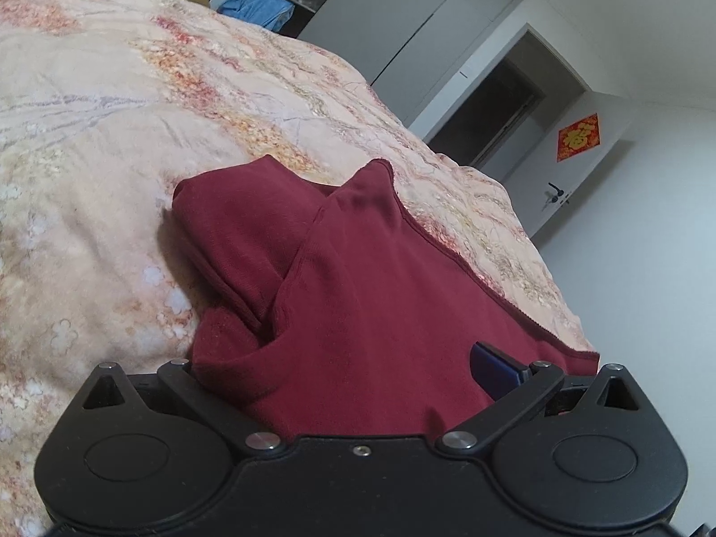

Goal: Fold small clothes
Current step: 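Grasp the folded sweater edge with the left gripper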

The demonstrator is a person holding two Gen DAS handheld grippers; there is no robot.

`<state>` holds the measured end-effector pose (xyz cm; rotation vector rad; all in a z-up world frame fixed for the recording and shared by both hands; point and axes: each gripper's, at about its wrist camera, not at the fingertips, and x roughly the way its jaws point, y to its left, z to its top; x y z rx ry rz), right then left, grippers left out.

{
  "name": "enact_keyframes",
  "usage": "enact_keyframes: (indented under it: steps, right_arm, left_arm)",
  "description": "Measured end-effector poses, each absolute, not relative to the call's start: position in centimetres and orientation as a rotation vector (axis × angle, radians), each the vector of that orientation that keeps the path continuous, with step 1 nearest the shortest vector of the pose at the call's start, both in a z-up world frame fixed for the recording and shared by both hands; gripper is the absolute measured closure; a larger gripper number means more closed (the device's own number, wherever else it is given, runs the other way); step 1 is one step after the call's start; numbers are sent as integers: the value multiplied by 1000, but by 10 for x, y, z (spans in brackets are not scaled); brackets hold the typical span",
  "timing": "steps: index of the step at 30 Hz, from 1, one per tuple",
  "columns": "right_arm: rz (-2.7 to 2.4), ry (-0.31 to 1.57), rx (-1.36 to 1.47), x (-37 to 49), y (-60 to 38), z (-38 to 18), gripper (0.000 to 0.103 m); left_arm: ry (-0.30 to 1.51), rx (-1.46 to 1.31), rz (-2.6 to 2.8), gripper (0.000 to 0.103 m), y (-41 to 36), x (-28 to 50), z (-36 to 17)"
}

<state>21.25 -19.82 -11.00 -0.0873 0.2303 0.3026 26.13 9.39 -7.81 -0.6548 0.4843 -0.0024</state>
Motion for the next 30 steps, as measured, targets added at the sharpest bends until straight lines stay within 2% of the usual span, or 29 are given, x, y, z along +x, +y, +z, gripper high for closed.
enact_keyframes:
  steps: [13,15,18,23,28,30]
  right_arm:
    - [303,228,-86,212,-198,-110,0]
    - [304,229,-85,212,-198,-110,0]
    - [305,234,-82,213,-199,-110,0]
    - [307,252,-75,215,-199,-107,0]
    - [311,312,-77,219,-198,-99,0]
    - [327,355,-88,224,-199,-92,0]
  left_arm:
    - [428,-714,-9,3,102,256,-79]
    - [429,-712,0,7,102,257,-77]
    - [436,-731,31,22,107,258,-76]
    - [452,-757,83,52,115,258,-77]
    - [458,-712,92,63,112,259,-66]
    - [461,-693,98,65,111,261,-61]
